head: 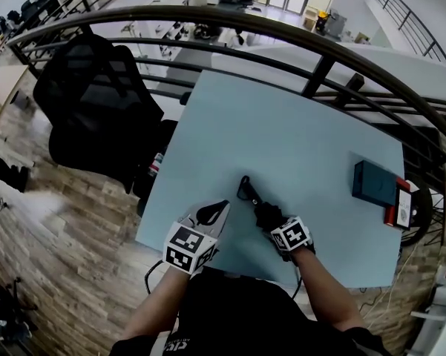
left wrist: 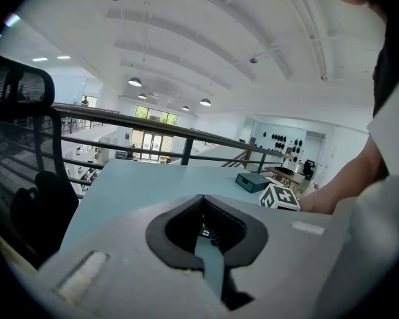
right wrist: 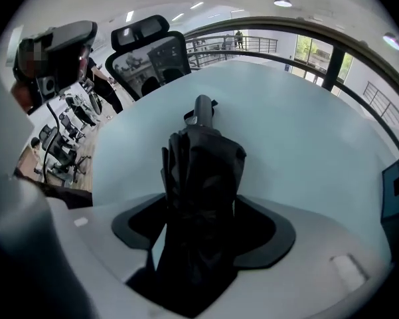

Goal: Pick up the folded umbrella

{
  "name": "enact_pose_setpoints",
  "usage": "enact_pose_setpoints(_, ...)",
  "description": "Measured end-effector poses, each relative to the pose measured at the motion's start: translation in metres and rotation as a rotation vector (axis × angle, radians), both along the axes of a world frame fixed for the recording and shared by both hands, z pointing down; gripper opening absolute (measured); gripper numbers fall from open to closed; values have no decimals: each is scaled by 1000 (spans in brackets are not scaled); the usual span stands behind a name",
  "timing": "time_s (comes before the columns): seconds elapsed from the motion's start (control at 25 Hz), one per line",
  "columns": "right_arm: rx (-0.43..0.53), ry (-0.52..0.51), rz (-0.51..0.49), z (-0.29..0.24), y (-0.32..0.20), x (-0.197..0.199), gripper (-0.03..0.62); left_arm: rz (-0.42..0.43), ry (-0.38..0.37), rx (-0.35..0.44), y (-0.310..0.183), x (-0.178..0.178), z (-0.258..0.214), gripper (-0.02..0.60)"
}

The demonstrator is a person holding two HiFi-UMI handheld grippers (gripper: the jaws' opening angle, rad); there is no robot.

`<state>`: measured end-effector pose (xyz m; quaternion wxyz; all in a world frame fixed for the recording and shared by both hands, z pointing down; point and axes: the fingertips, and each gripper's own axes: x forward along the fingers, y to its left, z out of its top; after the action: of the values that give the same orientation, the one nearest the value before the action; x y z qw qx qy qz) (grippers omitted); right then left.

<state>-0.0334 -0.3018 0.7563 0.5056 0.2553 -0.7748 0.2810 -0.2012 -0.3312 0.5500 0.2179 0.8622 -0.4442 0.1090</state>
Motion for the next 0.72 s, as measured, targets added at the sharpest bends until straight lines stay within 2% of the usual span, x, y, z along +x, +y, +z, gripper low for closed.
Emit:
enact_pose_setpoints(0.28,7,42,18,3,-3,1,308,-2,-11,-3,5,-12,-6,6)
enact_pose_setpoints(0.44,55,74,3,5,-3,1,304,0,-15,18,1,-18,-10,6)
enact_pose_setpoints(0.56,84,80,-4,6,-4,0,304,19,-5,26,-2,-18,-12,6)
enact_pose_setpoints(0.72,72,93,-2,10,-5,-2,307,53,-5,37,-7,-22,-14,6)
